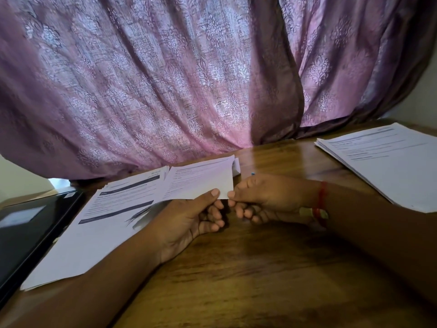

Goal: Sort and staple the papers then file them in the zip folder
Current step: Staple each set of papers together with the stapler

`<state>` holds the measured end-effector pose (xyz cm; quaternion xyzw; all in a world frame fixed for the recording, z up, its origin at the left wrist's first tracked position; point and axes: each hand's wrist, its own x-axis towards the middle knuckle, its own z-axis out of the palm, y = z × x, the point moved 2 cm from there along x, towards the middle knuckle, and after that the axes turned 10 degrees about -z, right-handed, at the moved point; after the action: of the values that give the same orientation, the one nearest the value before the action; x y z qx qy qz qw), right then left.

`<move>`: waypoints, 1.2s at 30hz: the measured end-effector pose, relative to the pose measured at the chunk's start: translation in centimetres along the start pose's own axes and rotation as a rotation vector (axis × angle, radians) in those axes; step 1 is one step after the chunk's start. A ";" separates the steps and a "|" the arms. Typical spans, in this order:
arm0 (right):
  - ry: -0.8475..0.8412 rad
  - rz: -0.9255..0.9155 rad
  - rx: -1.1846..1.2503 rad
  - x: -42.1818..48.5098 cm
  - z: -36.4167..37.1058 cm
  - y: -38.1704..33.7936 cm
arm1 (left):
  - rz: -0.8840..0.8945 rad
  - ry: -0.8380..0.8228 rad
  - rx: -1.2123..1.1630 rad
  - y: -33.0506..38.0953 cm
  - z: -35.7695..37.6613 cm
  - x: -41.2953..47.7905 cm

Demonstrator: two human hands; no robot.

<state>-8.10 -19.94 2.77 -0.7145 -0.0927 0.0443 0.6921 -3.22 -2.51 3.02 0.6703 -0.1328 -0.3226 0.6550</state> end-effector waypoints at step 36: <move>-0.120 0.059 -0.063 -1.2 -2.4 -0.5 | -0.023 0.034 -0.057 0.3 -0.3 -0.4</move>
<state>-8.86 -22.47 3.29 -0.7345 -0.1144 0.1042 0.6608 -3.25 -2.06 3.35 0.6583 -0.1045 -0.3222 0.6723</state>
